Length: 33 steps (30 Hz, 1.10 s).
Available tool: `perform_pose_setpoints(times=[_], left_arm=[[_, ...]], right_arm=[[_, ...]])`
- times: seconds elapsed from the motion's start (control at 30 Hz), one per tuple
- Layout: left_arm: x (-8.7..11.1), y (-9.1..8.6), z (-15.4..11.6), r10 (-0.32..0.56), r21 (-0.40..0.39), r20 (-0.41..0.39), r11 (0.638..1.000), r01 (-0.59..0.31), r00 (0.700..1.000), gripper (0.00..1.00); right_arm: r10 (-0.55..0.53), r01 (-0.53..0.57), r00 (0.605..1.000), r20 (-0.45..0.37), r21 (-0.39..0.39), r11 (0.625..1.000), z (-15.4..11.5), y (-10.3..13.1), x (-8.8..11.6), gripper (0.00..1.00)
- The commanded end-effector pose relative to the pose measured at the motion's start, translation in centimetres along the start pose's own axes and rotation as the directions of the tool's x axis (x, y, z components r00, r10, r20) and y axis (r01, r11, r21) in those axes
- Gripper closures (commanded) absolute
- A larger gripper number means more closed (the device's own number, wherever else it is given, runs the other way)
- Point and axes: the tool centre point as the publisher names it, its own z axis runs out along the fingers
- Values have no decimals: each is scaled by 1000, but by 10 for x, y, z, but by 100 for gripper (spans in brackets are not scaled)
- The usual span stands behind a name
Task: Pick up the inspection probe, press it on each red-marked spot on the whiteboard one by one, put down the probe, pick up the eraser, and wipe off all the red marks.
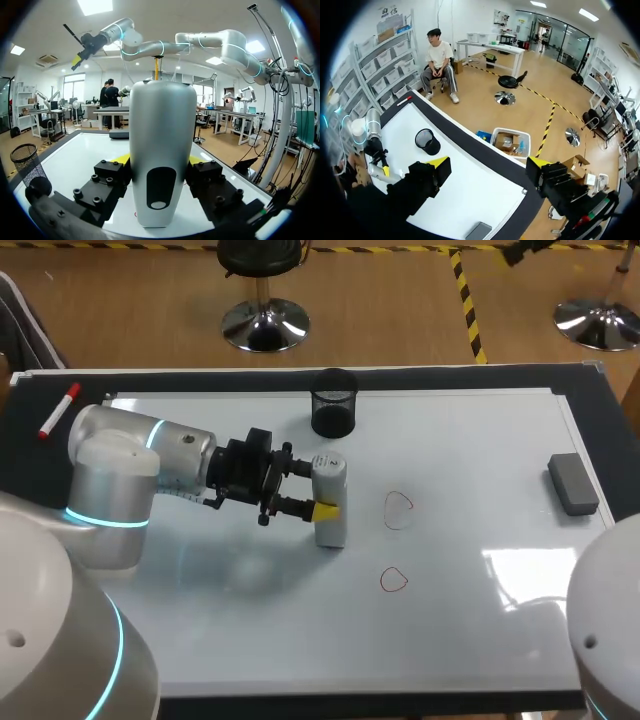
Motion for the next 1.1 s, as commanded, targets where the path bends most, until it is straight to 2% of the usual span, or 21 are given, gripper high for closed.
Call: perform_pose_setpoints(times=[0.03, 0.37, 0.6, 0.73, 1.1], left_arm=[[2, 7, 0, 0, 3, 0, 1000, 0, 1000, 100], [2, 7, 0, 0, 3, 0, 1000, 0, 1000, 100], [2, 7, 0, 0, 3, 0, 1000, 0, 1000, 100], [2, 7, 0, 0, 3, 0, 1000, 0, 1000, 100], [2, 7, 0, 0, 3, 0, 1000, 0, 1000, 100]], right_arm=[[27, -29, 998, 57, 39, 999, -14, -11, 8, 0], [98, -119, 985, 141, 150, 982, -23, -38, 8, 0], [146, -174, 978, 148, 198, 965, -35, -60, 10, 0], [206, -241, 966, 158, 247, 938, -36, -73, 9, 0], [269, -327, 937, 224, 286, 901, -48, -103, 11, 0]])
